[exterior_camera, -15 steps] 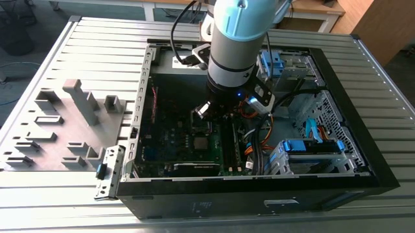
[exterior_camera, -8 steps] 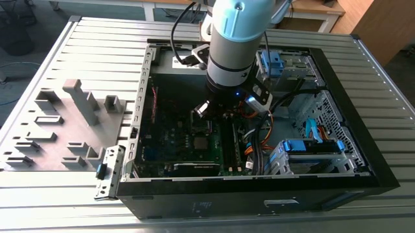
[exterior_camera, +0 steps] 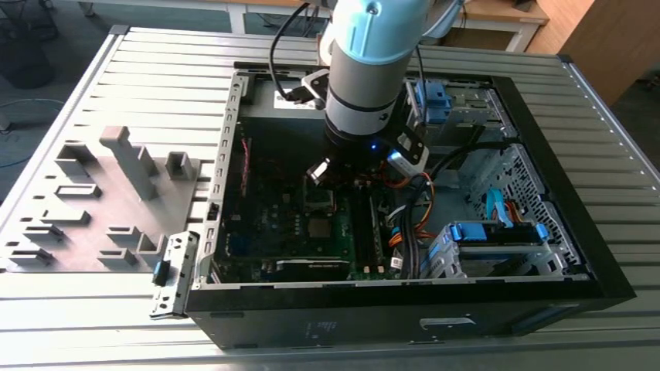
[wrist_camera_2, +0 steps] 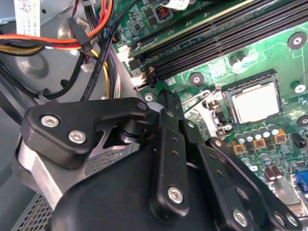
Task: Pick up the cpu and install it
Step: 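Close the cpu cover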
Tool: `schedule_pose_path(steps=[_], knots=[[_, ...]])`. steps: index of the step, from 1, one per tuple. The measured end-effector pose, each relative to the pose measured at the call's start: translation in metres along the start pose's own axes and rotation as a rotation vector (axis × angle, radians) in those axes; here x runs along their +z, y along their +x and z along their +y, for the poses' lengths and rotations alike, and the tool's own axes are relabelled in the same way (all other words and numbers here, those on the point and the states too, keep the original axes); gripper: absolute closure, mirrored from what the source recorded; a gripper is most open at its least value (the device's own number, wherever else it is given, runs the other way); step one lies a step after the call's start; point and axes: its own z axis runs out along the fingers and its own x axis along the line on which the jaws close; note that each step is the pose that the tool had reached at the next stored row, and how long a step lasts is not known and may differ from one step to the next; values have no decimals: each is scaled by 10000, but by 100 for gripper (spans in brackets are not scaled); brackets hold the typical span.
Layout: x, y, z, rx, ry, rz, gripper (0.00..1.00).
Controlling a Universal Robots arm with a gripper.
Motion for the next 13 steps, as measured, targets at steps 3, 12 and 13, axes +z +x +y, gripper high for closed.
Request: schedule_pose_path(steps=[3,12,13], knots=[[0,1,1,2,-1,-1,89],[-17,13,11,-6,-10,-87,89],[-25,14,11,-5,-8,-89,89]])
